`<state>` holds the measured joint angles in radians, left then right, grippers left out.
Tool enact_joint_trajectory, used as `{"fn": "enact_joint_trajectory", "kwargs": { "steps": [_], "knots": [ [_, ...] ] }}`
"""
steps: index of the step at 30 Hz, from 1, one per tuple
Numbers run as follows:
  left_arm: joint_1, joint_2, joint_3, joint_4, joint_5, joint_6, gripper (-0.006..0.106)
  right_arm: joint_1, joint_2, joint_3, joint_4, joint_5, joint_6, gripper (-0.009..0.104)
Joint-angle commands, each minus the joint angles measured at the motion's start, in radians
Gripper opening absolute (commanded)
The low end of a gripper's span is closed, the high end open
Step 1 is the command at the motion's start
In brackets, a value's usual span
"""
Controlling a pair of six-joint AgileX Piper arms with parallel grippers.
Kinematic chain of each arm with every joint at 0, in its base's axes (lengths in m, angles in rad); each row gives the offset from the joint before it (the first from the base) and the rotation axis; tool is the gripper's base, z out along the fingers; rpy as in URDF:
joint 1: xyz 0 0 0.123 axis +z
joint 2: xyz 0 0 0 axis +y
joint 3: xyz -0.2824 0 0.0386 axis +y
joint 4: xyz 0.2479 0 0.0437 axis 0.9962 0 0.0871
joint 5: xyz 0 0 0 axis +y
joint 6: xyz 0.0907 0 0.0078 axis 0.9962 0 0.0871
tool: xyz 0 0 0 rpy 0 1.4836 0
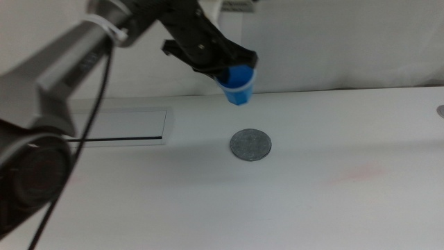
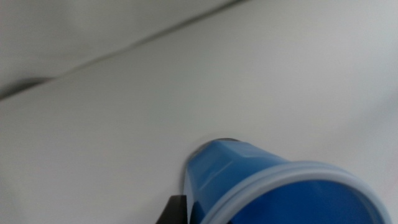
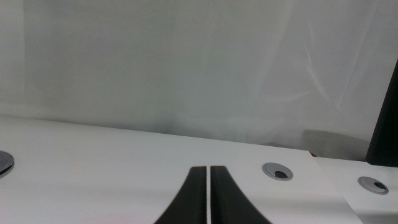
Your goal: Place an empty cup on a cup mat.
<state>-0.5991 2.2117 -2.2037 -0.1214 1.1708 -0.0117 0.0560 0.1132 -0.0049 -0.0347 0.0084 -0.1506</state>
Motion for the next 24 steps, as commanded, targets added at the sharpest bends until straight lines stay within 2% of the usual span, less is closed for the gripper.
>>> {"fn": "enact_joint_trajectory", "kwargs": {
  "steps": [1,16,20,24],
  "knots": [
    [-0.019,0.051,-0.054,-0.002,0.031,-0.015,-0.003,-0.007,-0.002,0.017,-0.005,0.0,-0.004,-0.003],
    [-0.04,0.166,-0.066,0.005,0.031,-0.035,-0.003,-0.007,-0.002,0.017,-0.005,0.0,-0.004,-0.003],
    [-0.04,0.187,-0.066,-0.052,0.015,-0.035,-0.003,-0.007,-0.002,0.017,-0.005,0.0,-0.004,-0.003],
    [-0.042,0.201,-0.066,-0.05,0.007,-0.035,-0.003,-0.007,-0.002,0.017,-0.005,0.0,-0.004,-0.003]
  ]
}}
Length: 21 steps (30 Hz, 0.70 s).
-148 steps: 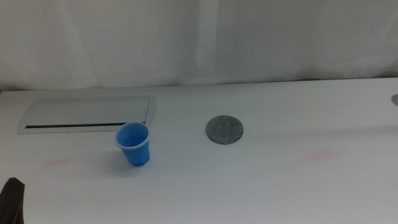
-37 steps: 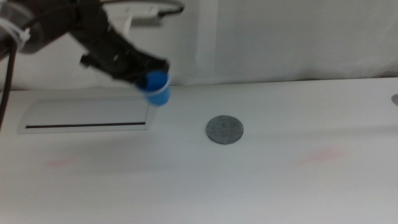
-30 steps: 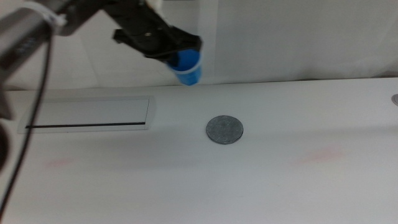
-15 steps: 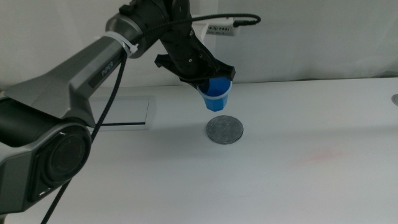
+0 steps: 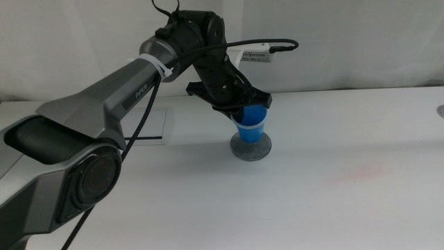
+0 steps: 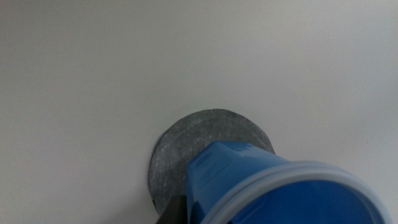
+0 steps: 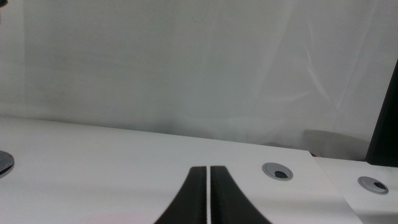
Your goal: Place an empty cup on a cup mat.
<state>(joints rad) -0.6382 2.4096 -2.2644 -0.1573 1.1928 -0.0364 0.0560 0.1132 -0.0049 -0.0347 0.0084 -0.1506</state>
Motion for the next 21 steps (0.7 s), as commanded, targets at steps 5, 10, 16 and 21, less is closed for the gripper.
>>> {"fn": "enact_joint_trajectory", "kwargs": {
  "steps": [5,10,16,21],
  "knots": [
    [-0.012,0.023,-0.005,-0.007,-0.009,-0.01,-0.003,-0.007,-0.002,0.017,-0.005,0.0,-0.004,-0.003],
    [-0.025,0.053,-0.005,-0.007,-0.002,-0.013,-0.003,-0.007,-0.002,0.017,-0.005,0.0,-0.004,-0.003],
    [-0.025,0.064,-0.005,-0.007,0.004,-0.02,-0.003,-0.007,-0.002,0.017,-0.005,0.0,-0.004,-0.003],
    [-0.025,0.064,-0.005,0.021,0.008,-0.033,-0.002,-0.007,-0.002,0.017,-0.005,0.0,-0.004,-0.003]
  ]
}}
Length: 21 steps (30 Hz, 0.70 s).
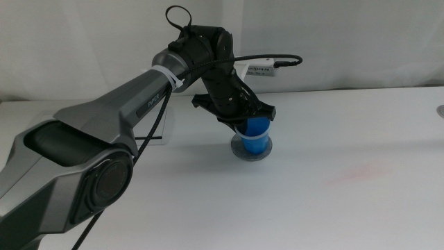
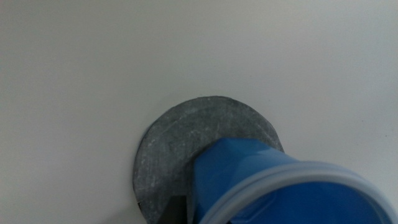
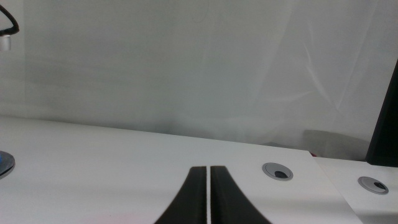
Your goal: Place an empty cup on a cup mat.
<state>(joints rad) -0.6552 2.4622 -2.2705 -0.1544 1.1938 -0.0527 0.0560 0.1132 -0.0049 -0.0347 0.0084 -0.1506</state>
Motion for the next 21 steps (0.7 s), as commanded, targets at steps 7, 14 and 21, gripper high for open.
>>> {"fn": "enact_joint_trajectory", "kwargs": {
  "steps": [7,14,21],
  "knots": [
    [-0.008,0.011,0.001,0.019,0.007,-0.019,0.021,-0.007,-0.002,0.017,-0.005,0.0,-0.004,-0.003],
    [-0.008,0.009,0.001,0.019,0.011,-0.019,0.08,-0.007,-0.002,0.017,-0.005,0.0,-0.004,-0.003],
    [-0.008,0.009,-0.034,0.017,0.014,-0.019,0.092,-0.007,-0.002,0.017,-0.005,0.0,-0.004,-0.003]
  ]
}}
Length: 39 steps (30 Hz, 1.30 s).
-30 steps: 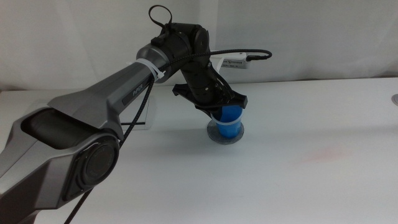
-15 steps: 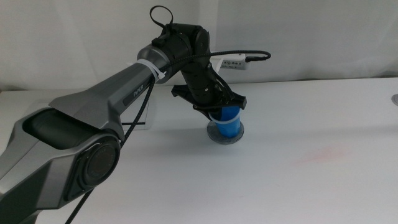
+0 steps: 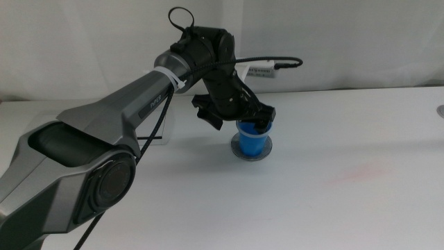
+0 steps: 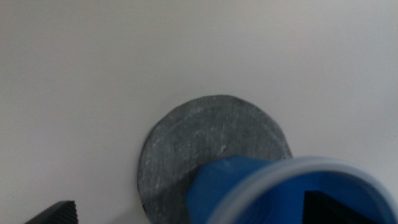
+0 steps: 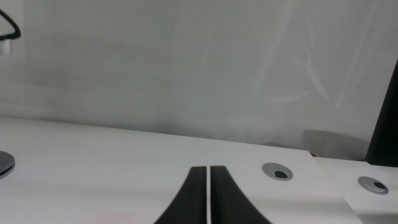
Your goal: Place an empty cup on a cup mat.
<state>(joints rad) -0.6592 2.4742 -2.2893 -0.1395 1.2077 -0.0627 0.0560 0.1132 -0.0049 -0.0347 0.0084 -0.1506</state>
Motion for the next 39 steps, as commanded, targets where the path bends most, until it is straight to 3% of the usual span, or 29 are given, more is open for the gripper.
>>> {"fn": "enact_joint_trajectory", "kwargs": {
  "steps": [1,11,19,27,39],
  "knots": [
    [-0.004,-0.003,-0.026,0.002,0.0,-0.009,0.092,-0.007,-0.002,0.017,-0.005,0.0,-0.004,-0.003],
    [-0.002,-0.003,-0.092,0.002,0.011,-0.014,0.092,-0.007,-0.002,0.017,-0.005,0.0,-0.004,-0.003],
    [0.002,-0.003,-0.213,0.08,0.092,-0.033,0.092,-0.007,-0.002,0.017,-0.005,0.0,-0.004,-0.003],
    [0.025,-0.054,-0.281,0.08,0.11,0.008,0.092,-0.007,-0.002,0.017,-0.005,0.0,-0.004,-0.003],
    [0.167,-0.226,-0.279,0.151,0.117,0.051,0.092,-0.007,-0.002,0.017,-0.005,0.0,-0.004,-0.003]
  ]
}}
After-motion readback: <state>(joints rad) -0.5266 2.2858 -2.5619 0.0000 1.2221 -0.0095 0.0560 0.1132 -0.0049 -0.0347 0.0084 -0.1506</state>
